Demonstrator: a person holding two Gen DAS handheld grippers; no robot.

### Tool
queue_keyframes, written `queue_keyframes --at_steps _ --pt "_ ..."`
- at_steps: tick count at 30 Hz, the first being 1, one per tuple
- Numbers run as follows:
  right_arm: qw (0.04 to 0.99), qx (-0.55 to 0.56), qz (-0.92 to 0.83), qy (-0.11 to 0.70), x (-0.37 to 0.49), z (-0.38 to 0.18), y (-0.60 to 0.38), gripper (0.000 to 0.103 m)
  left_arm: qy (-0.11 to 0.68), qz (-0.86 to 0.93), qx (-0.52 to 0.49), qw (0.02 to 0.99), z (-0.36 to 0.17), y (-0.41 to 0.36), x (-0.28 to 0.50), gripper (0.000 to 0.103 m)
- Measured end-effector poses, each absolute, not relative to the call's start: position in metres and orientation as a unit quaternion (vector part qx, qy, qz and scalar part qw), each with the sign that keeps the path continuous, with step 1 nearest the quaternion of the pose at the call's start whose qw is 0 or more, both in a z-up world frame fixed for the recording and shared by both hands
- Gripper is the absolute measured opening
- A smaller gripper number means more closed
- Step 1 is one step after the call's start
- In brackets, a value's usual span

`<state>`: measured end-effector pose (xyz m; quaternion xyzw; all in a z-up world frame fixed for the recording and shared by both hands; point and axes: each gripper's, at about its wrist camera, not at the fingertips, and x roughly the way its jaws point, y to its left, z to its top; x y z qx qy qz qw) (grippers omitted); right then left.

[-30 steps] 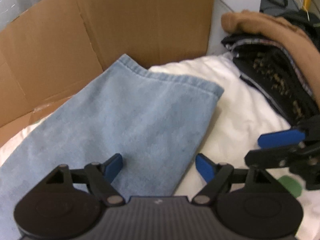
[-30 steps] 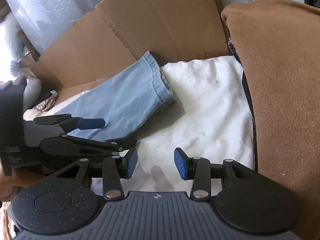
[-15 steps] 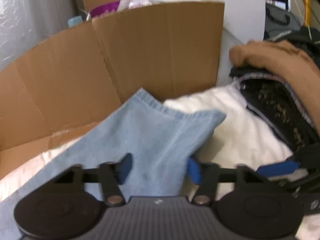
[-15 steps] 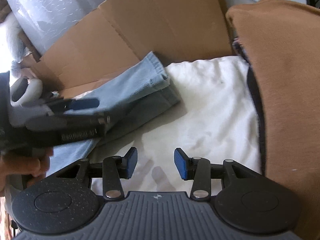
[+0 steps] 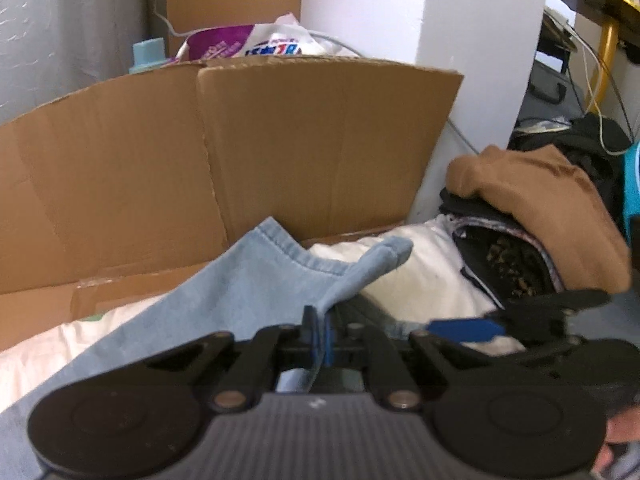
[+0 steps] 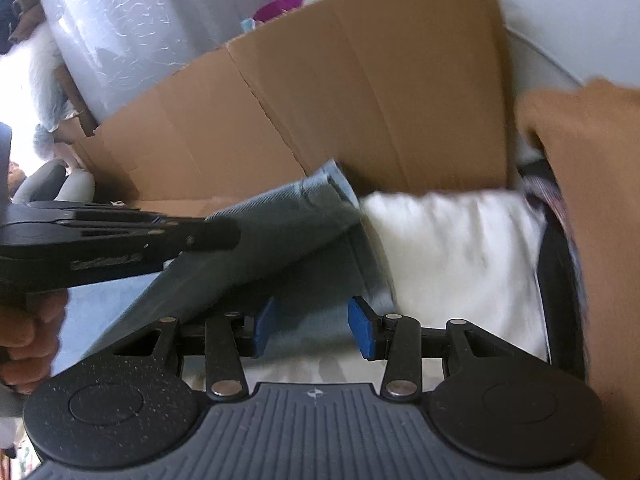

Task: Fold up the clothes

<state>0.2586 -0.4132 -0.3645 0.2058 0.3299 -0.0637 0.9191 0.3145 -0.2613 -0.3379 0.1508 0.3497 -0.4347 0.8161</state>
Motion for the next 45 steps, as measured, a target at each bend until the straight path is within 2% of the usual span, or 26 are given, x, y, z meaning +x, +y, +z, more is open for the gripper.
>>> queue_keyframes --at_steps 10,13,17,31,34,36,38,43,45 --pt "0.908 0.163 -0.081 0.378 0.280 -0.391 -0.404 0.046 0.358 -0.455 0.169 0.798 -0.338 -0.267 0.318 0.004" --pt "0.902 0.163 -0.085 0.390 0.273 -0.399 -0.405 0.042 0.363 -0.461 0.173 0.792 -0.343 -0.270 0.315 0.004" --pt "0.901 0.159 -0.102 0.390 0.262 -0.401 -0.406 0.030 0.375 -0.467 0.173 0.782 -0.355 -0.273 0.308 0.004" --pt "0.900 0.172 -0.116 0.384 0.236 -0.400 -0.410 0.034 0.404 -0.468 0.222 0.754 -0.406 -0.292 0.288 0.005" --pt "0.903 0.179 -0.113 0.374 0.230 -0.394 -0.408 0.034 0.413 -0.462 0.220 0.753 -0.406 -0.289 0.289 0.016" --pt "0.906 0.184 -0.116 0.363 0.226 -0.391 -0.407 0.034 0.416 -0.459 0.216 0.755 -0.401 -0.284 0.288 0.040" --pt "0.907 0.193 -0.118 0.355 0.223 -0.388 -0.406 0.034 0.413 -0.458 0.211 0.758 -0.393 -0.277 0.287 0.048" --pt "0.908 0.202 -0.112 0.351 0.222 -0.385 -0.398 0.035 0.410 -0.453 0.208 0.764 -0.369 -0.247 0.288 0.056" --pt "0.906 0.205 -0.109 0.354 0.219 -0.384 -0.395 0.035 0.412 -0.445 0.206 0.768 -0.362 -0.231 0.288 0.064"
